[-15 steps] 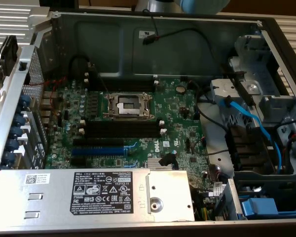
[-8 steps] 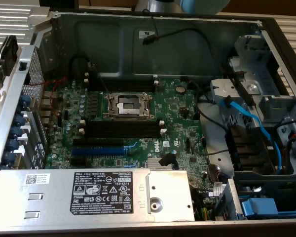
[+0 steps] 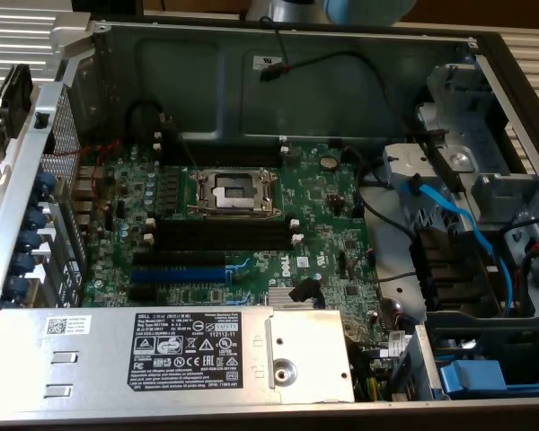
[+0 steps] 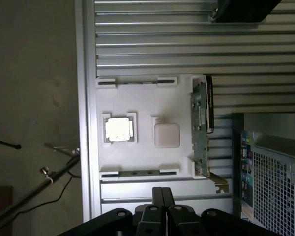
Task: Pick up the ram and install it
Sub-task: 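Pick up the ram and move it above insertion slot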
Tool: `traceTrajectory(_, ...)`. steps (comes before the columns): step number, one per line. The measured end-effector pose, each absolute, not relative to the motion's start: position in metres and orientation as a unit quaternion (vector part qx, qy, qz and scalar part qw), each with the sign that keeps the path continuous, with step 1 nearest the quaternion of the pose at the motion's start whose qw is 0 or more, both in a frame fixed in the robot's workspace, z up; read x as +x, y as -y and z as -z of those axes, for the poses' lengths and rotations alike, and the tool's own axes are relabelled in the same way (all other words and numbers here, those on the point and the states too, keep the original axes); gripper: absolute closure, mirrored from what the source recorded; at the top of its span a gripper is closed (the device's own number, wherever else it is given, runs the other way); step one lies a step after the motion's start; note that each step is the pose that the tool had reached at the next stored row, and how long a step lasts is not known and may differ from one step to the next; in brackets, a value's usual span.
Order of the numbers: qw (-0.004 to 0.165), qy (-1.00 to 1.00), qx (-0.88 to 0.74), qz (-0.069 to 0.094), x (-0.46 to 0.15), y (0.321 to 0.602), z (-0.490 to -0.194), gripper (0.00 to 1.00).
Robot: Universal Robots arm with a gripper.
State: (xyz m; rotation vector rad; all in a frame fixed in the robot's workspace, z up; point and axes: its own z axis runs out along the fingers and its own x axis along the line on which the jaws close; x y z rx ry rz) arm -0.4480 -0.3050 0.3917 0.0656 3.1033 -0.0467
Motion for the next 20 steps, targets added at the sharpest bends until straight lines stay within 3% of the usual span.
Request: traceTrajectory(20,0.02,-0.996,-0.09,0.013,-0.464,0.299,-0.392,0.9)
